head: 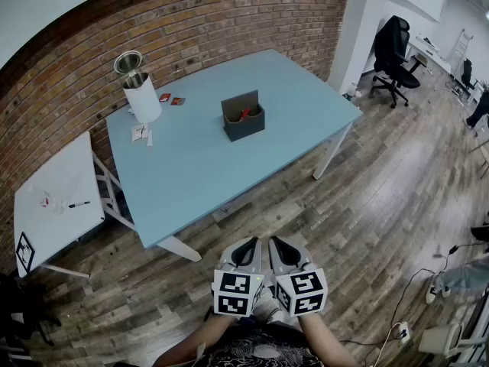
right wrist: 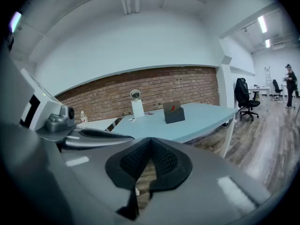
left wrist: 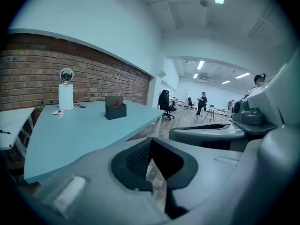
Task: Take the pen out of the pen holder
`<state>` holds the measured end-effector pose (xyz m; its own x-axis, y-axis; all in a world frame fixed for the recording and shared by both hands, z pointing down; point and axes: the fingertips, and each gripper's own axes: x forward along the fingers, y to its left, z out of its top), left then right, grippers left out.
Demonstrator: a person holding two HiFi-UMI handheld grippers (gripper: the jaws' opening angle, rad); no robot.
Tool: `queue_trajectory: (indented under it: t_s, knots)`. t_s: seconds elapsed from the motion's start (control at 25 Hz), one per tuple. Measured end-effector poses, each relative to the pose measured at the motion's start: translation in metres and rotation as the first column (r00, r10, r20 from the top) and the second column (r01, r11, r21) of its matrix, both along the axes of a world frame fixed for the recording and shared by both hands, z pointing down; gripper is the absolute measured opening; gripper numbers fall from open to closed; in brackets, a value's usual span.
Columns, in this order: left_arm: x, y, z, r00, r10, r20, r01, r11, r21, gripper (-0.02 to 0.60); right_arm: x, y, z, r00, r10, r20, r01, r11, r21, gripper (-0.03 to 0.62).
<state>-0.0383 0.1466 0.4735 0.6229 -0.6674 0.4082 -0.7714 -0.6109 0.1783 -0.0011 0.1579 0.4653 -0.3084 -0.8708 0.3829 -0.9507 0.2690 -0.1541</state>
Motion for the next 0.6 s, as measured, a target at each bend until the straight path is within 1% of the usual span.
queue_trajectory:
  t_s: [0.36, 0.6]
  knots:
    - [-0.007, -0.007, 0.001, 1.0, 0.018, -0.003, -0.018, 1.0, -0.005, -0.008, -0.006, -0.006, -0.001, 1.0, 0.011, 0.0, -0.011, 1.0, -0.005, 0.003]
    - [-0.015, -0.012, 0.002, 0.999, 0.032, -0.01, -0.032, 0.999, -0.001, -0.008, -0.012, -0.013, -0.003, 1.0, 0.027, -0.008, -0.027, 1.0, 0.01, 0.003]
